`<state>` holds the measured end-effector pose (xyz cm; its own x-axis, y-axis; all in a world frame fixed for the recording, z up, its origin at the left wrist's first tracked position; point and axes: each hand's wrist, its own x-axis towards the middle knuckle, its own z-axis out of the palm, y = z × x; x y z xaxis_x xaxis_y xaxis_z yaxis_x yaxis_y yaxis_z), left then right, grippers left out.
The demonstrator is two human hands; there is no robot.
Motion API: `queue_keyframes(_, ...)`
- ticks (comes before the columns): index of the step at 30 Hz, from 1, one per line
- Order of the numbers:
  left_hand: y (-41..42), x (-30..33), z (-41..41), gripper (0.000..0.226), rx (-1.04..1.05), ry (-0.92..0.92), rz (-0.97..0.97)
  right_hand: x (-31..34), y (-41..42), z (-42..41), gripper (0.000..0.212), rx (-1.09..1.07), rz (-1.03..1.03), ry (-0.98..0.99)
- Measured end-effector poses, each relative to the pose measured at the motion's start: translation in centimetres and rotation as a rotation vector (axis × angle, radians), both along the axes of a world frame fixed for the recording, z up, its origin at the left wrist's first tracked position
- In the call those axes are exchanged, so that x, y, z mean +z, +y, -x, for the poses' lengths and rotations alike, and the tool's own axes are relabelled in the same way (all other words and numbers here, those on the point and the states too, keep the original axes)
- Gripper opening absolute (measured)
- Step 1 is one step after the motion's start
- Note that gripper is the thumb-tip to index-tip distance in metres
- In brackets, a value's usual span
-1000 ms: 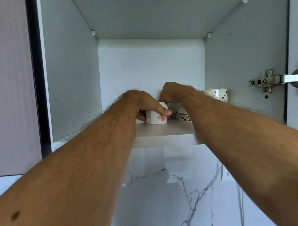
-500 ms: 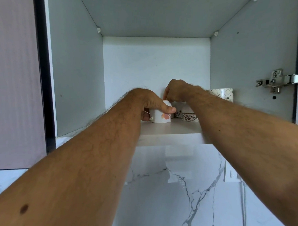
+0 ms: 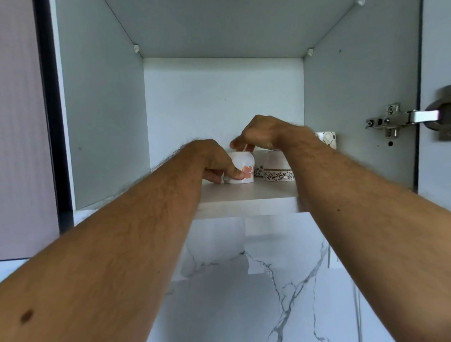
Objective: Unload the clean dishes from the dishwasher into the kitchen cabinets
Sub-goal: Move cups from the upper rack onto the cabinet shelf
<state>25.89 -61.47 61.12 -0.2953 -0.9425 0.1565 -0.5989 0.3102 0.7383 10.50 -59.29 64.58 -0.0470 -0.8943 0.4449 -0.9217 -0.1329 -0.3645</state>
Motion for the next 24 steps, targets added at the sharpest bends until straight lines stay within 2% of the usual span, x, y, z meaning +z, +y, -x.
queue_keyframes(5, 0.02, -0.11, 0.08, 0.042, 0.038, -0.089, 0.080, -0.20, -0.58, 0.02, 0.036, -0.046, -0.021, 0.062)
queue_keyframes(8, -0.01, -0.09, -0.07, 0.038, 0.046, -0.075, 0.105, -0.29, -0.60, -0.14, 0.045, -0.077, -0.008, 0.063)
queue_keyframes(12, 0.36, -0.16, -0.21, 0.011, 0.059, -0.107, 0.122, -0.39, -0.38, -0.13, 0.042, -0.095, -0.028, 0.040)
queue_keyframes(15, -0.27, -0.41, -0.20, 0.023, 0.102, -0.158, 0.173, -0.45, -0.36, -0.21, 0.044, -0.114, -0.025, 0.048)
queue_keyframes(17, -0.30, -0.44, -0.27, 0.012, 0.152, -0.168, 0.224, -0.48, -0.38, -0.25, 0.044, -0.113, -0.026, 0.051)
queue_keyframes(19, -0.50, -0.52, -0.32, 0.016, 0.191, -0.220, 0.268, -0.51, -0.35, -0.32, 0.042, -0.106, -0.031, 0.048)
queue_keyframes(21, -0.44, -0.49, -0.44, 0.007, 0.200, -0.261, 0.315, -0.52, -0.44, -0.34, 0.042, -0.111, -0.032, 0.047)
queue_keyframes(24, -0.22, -0.36, -0.63, 0.024, 0.228, -0.258, 0.360, -0.51, -0.57, -0.28, 0.042, -0.122, -0.039, 0.062)
